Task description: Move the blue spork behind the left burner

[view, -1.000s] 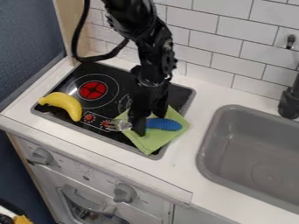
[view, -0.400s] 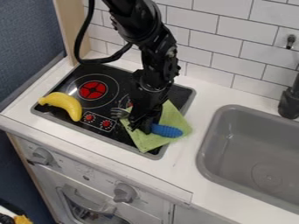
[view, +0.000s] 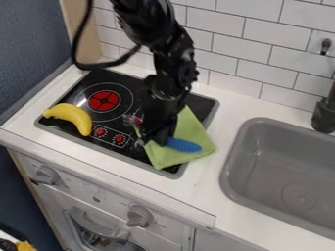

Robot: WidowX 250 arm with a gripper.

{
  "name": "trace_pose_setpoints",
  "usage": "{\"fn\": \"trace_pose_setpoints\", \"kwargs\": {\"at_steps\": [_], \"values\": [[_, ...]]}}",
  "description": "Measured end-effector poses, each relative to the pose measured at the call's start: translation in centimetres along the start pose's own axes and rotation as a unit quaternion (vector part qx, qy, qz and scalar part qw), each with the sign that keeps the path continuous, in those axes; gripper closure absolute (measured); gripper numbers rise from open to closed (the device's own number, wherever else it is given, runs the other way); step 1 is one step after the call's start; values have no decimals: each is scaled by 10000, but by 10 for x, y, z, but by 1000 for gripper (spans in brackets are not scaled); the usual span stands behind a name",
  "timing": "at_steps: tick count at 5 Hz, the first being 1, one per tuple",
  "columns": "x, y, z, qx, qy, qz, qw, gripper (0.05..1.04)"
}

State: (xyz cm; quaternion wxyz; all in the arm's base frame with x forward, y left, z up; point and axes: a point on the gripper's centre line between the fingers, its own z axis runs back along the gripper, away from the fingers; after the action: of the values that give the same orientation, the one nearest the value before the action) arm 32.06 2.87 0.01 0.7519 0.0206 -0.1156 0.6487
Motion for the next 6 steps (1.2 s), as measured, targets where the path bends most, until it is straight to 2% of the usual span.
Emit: {"fn": "trace_pose_setpoints", "kwargs": {"at_steps": [2,3,4,5,6], "values": [[33,-3,30,-440,-131,369,9983,975],[61,-11,39,-525,-283,615,9963,975],[92,-22,25,-279,-426,780,9956,975],[120,-36,5,-125,-420,952,9945,975],[136,-47,-20,132,-423,972,9943,975]]}}
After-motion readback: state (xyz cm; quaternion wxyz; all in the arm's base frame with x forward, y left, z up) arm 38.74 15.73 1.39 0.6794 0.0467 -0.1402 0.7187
